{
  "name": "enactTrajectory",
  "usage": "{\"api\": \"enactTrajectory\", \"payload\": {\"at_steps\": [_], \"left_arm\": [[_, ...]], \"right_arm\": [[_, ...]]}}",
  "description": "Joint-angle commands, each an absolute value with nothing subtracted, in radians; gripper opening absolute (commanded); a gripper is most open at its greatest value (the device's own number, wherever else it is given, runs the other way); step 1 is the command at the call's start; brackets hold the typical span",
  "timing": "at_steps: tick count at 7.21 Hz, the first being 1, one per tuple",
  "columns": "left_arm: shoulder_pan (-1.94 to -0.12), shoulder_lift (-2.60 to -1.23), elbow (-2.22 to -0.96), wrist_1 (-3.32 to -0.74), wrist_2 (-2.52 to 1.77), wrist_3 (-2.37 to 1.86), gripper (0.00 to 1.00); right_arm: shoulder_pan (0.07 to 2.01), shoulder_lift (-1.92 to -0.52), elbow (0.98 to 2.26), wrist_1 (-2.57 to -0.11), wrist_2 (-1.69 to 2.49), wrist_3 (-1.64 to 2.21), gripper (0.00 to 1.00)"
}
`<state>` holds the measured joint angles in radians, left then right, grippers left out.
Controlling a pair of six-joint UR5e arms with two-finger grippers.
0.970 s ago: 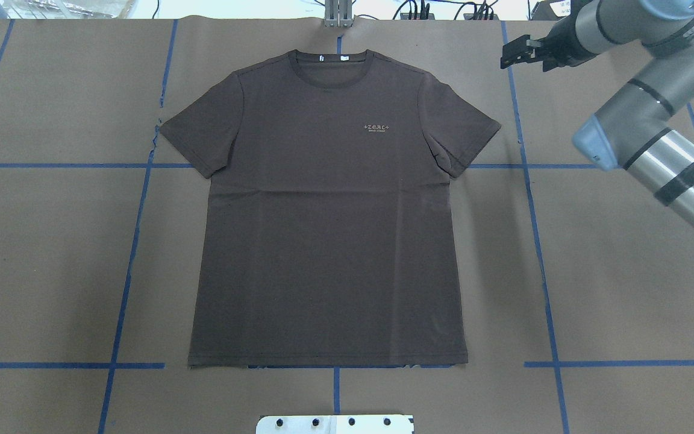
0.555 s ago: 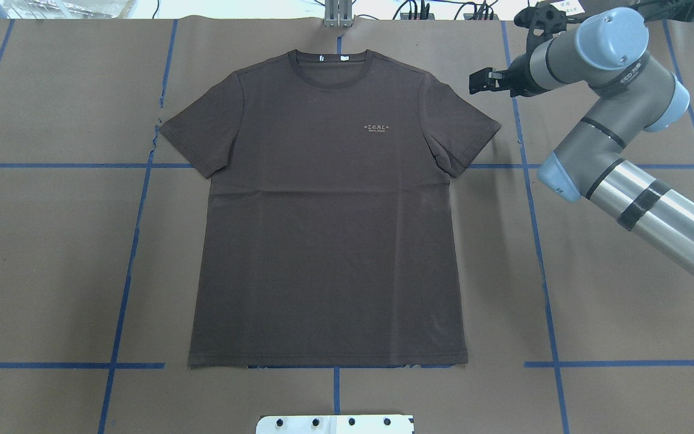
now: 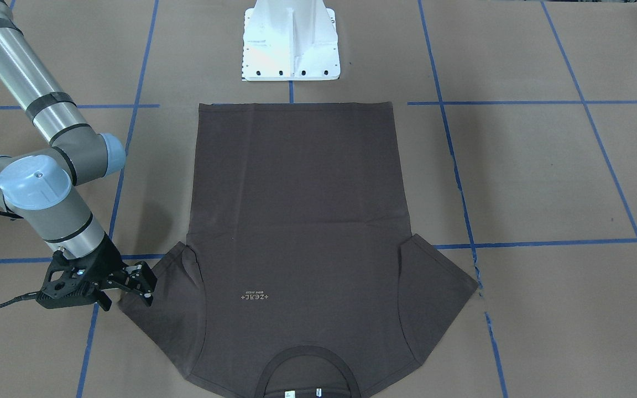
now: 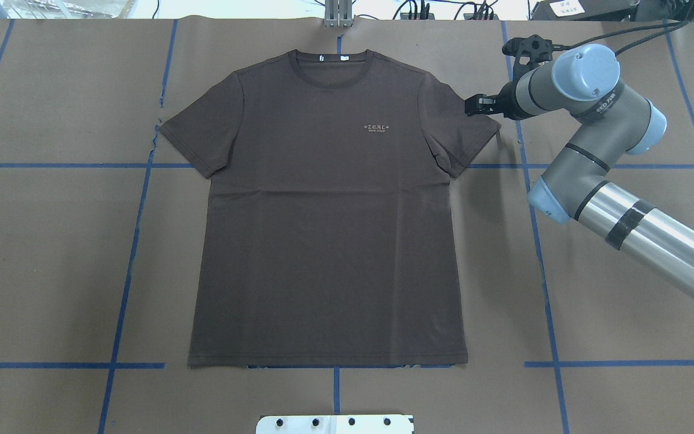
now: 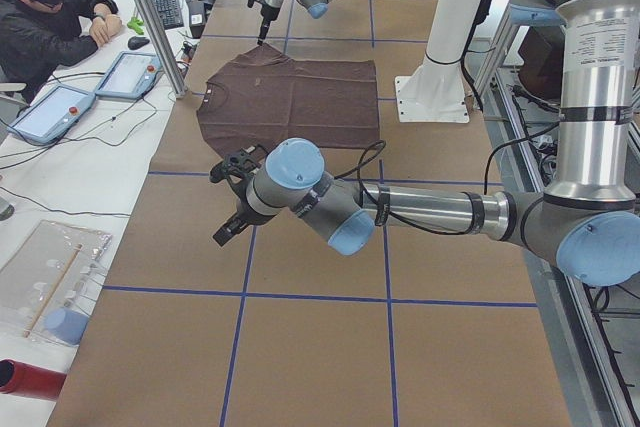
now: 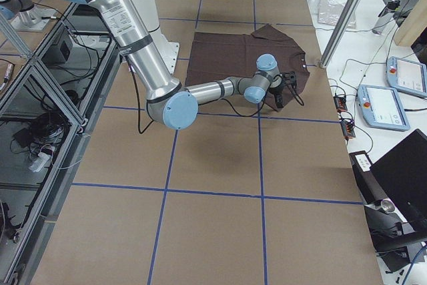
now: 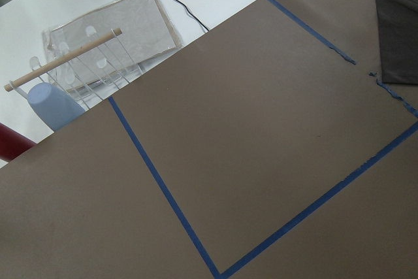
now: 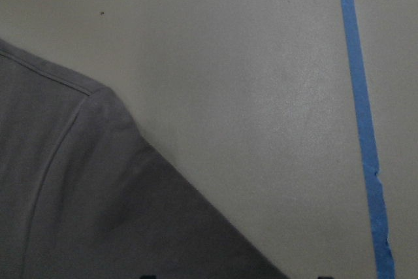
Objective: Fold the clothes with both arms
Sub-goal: 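Move the right gripper down to the sleeve nearest it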
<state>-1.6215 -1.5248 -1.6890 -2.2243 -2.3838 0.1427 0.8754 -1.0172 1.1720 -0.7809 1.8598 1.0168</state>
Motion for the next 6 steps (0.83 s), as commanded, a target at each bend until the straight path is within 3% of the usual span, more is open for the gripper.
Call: {"api": "enactTrajectory", "payload": {"at_steps": [1,6], "left_arm": [[-1.623,-1.525,-1.689,-2.224,-2.384,0.143,1.00],[-1.621,-1.525,-1.690,-2.224,-2.384,0.143,1.00]], "right_arm": [[0.870,-1.020,1.151,-0.781,1.855,1.015,0.84],[0.859,-1.029,1.143,-0.781,1.845,1.015,0.79]]}}
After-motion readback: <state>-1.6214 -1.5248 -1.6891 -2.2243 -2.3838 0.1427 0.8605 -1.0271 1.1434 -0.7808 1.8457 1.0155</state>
